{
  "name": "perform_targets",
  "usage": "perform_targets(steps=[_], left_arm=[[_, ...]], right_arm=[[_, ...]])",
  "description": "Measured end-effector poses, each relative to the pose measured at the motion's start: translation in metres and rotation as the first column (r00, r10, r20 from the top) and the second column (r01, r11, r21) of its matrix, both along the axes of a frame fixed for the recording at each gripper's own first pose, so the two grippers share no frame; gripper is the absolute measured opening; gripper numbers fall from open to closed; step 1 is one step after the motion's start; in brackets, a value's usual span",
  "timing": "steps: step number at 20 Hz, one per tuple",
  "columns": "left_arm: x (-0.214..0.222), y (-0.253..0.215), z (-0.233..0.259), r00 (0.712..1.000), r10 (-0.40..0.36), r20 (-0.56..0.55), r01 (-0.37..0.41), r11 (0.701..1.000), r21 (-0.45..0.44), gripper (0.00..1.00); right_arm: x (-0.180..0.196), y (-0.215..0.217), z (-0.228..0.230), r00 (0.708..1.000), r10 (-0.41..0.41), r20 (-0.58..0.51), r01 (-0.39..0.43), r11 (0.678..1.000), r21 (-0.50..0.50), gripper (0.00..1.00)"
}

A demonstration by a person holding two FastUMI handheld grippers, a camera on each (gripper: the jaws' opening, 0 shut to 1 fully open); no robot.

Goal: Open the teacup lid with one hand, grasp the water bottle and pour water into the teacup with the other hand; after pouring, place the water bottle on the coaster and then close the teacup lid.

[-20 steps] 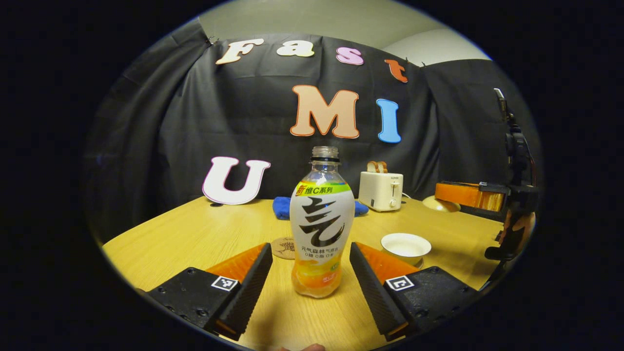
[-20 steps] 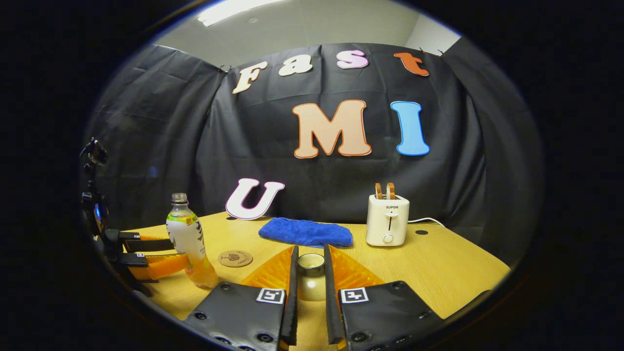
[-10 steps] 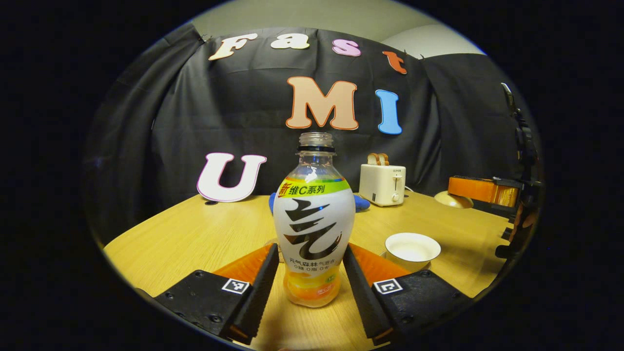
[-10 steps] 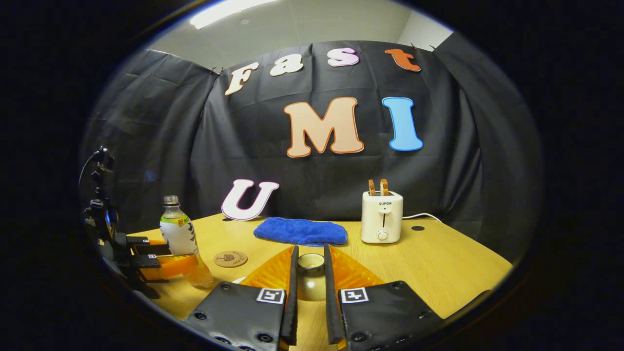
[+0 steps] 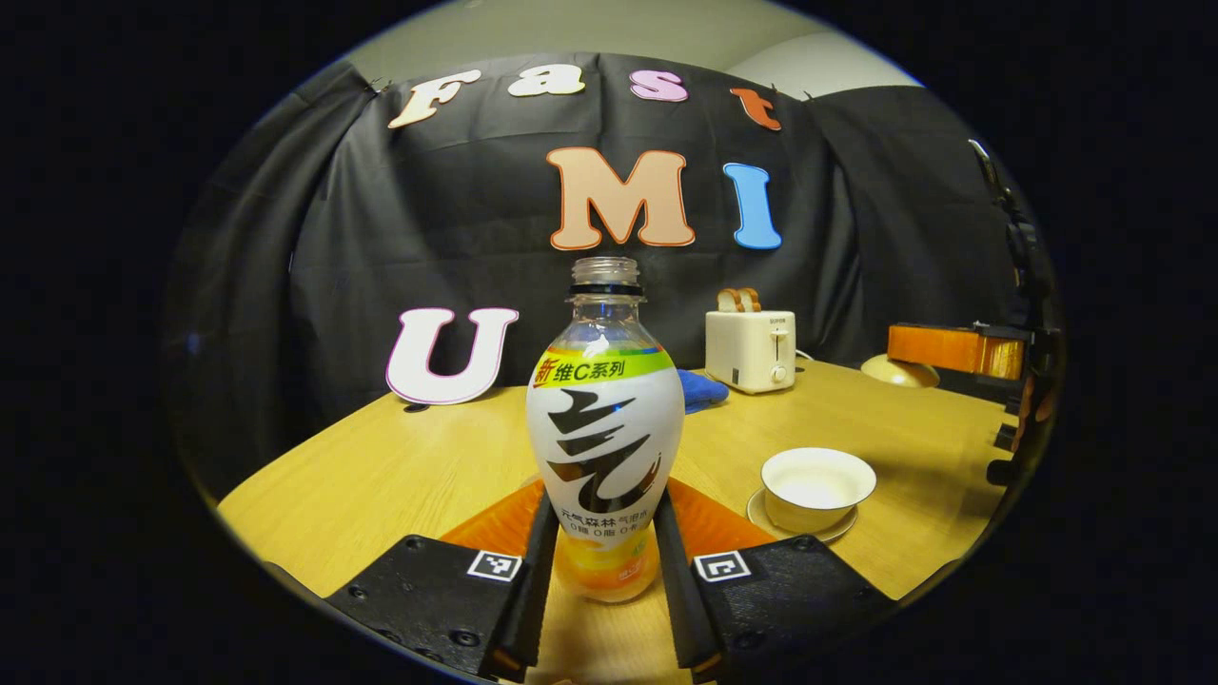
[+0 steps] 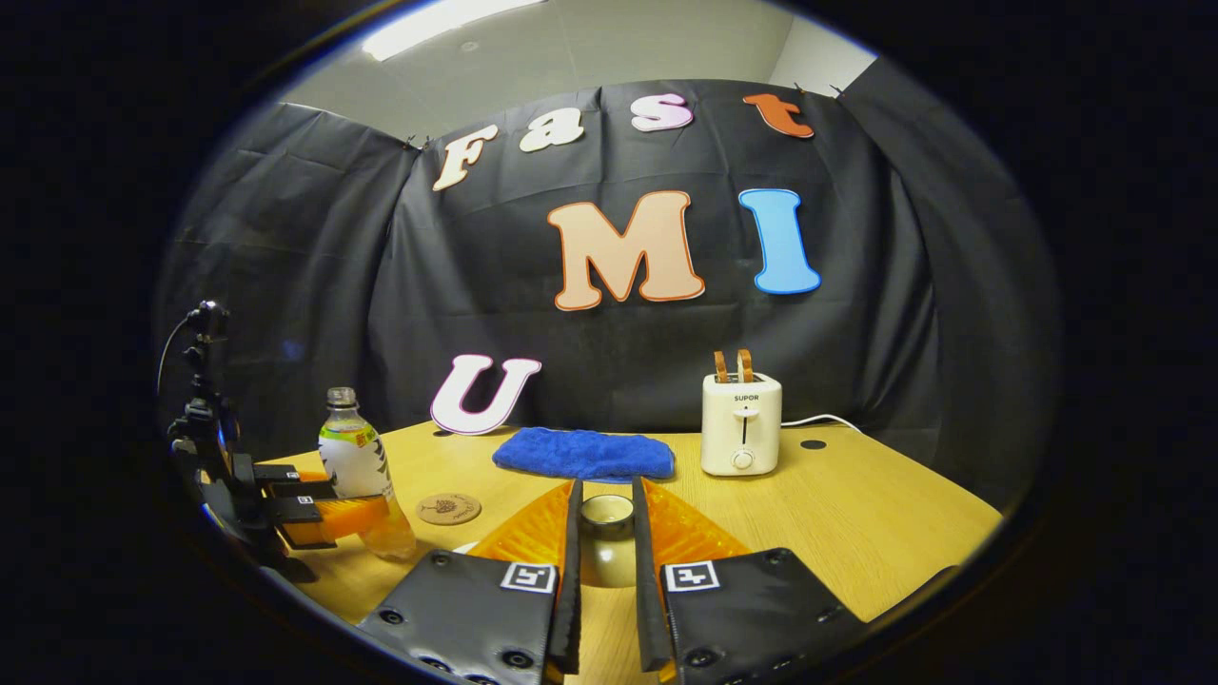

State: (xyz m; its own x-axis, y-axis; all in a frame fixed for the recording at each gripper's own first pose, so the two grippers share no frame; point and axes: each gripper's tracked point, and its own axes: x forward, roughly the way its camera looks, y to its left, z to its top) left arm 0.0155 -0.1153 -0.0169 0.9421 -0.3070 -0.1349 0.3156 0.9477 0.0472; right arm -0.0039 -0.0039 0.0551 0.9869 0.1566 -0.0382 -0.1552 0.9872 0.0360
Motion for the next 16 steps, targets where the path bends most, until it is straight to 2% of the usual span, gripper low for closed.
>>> perform_targets(steps=[4, 7, 12, 16], left_arm=[[0.007, 0.003, 0.019, 0.998, -0.003, 0.069, -0.007, 0.991, 0.131, 0.51], [0.012, 0.001, 0.025, 0.993, -0.024, 0.112, -0.004, 0.971, 0.241, 0.5], [0.016, -0.004, 0.021, 0.987, -0.062, 0.146, -0.01, 0.895, 0.447, 0.51], [0.021, -0.01, 0.012, 0.986, -0.091, 0.14, 0.002, 0.846, 0.534, 0.51]], right_arm=[[-0.002, -0.005, 0.006, 1.0, -0.006, 0.012, 0.006, 1.0, 0.005, 0.28], [-0.004, -0.007, 0.012, 1.0, -0.011, 0.018, 0.011, 1.0, 0.012, 0.27], [-0.006, -0.012, 0.014, 1.0, -0.017, 0.023, 0.017, 1.0, 0.013, 0.27], [-0.005, -0.016, 0.015, 1.0, -0.022, 0.021, 0.022, 1.0, 0.021, 0.27]])
